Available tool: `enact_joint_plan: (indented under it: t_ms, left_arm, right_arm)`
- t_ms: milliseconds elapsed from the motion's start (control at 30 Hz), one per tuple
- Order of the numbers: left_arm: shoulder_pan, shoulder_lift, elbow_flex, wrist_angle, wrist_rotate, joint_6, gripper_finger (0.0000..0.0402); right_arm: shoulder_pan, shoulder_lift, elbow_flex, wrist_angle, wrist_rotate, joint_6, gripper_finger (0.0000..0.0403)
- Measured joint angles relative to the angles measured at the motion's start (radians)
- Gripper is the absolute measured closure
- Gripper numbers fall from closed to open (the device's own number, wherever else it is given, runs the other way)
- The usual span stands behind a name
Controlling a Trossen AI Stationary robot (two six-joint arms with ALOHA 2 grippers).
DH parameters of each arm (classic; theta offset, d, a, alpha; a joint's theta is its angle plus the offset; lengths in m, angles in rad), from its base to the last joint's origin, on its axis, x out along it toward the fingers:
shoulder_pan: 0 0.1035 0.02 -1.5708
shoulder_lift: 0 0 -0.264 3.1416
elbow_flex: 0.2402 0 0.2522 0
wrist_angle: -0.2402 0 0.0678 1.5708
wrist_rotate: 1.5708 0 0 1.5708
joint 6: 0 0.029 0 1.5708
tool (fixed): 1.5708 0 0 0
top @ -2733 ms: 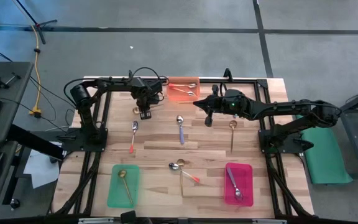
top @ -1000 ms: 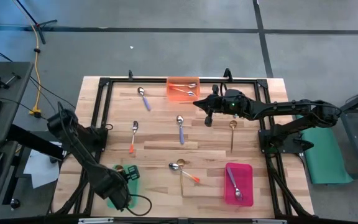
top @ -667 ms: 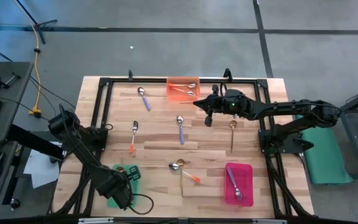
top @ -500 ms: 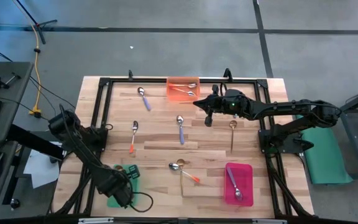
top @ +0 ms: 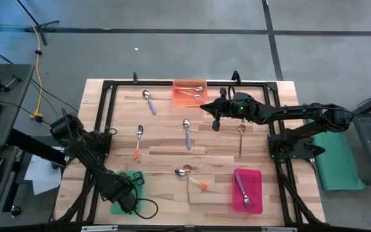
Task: Sort silverware by color (type)
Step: Put the golden spoon into the green bin, then put the violet spoon into the red bin
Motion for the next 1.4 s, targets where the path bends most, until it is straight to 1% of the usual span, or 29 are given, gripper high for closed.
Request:
enact_joint_plan:
  t_ms: [200, 300, 367, 433, 533, 600, 700, 767, 833, 933, 1067, 1133, 1200, 1267, 1333, 1400]
  left_arm:
    - [0.0, 0.0, 0.001, 0.005, -0.003, -0.025, 0.0336]
    - [-0.002, 0.0, 0.015, -0.031, -0.016, -0.018, 0.0327]
    - [-0.003, 0.0, 0.036, -0.078, -0.048, -0.034, 0.0328]
    - [0.004, -0.011, 0.052, -0.127, -0.092, -0.093, 0.0334]
    - [0.033, -0.054, 0.056, -0.158, -0.103, -0.209, 0.0352]
    - [0.052, -0.089, 0.056, -0.152, -0.123, -0.286, 0.0367]
    - [0.081, -0.144, 0.057, -0.144, -0.183, -0.367, 0.0393]
    - [0.107, -0.179, 0.056, -0.112, -0.222, -0.399, 0.0398]
    - [0.14, -0.218, 0.04, -0.046, -0.256, -0.411, 0.0398]
    - [0.2, -0.277, -0.023, 0.131, -0.274, -0.398, 0.0401]
    - [0.29, -0.348, -0.143, 0.423, -0.267, -0.321, 0.0401]
    - [0.335, -0.373, -0.214, 0.595, -0.265, -0.274, 0.0401]
    - [0.381, -0.393, -0.289, 0.765, -0.237, -0.234, 0.0401]
    - [0.428, -0.395, -0.36, 0.948, -0.184, -0.21, 0.0401]
    - [0.474, -0.395, -0.428, 1.113, -0.132, -0.2, 0.0401]
    - [0.515, -0.385, -0.484, 1.271, -0.104, -0.199, 0.0401]
  right_arm:
    - [0.0, 0.0, 0.0, 0.0, 0.0, 0.001, 0.0402]
    - [0.0, 0.0, 0.0, 0.0, 0.0, 0.003, 0.0402]
    - [0.0, 0.0, 0.0, 0.0, 0.0, 0.002, 0.0402]
    - [0.0, 0.0, 0.0, 0.0, 0.0, 0.0, 0.0402]
    - [0.0, 0.0, 0.0, 0.0, 0.001, 0.0, 0.0402]
    - [0.0, 0.0, 0.0, -0.001, 0.001, 0.0, 0.0402]
    - [0.0, 0.0, 0.0, -0.005, 0.001, 0.0, 0.0402]
    - [0.0, 0.0, 0.0, -0.008, 0.001, 0.0, 0.0402]
    - [0.0, 0.0, 0.0, -0.007, 0.001, 0.0, 0.0402]
    - [0.0, 0.0, 0.0, -0.007, 0.001, 0.0, 0.0402]
    - [0.0, 0.0, 0.0, -0.007, 0.001, 0.007, 0.0402]
    - [0.0, 0.0, 0.0, -0.008, 0.001, 0.009, 0.0402]
    - [0.0, 0.0, 0.0, -0.008, 0.001, 0.019, 0.0402]
    - [0.0, 0.0, 0.0, -0.013, 0.001, 0.028, 0.0402]
    - [0.0, 0.0, 0.0, -0.014, 0.001, 0.027, 0.0402]
    - [0.0, 0.0, 0.0, -0.015, 0.001, 0.027, 0.0402]
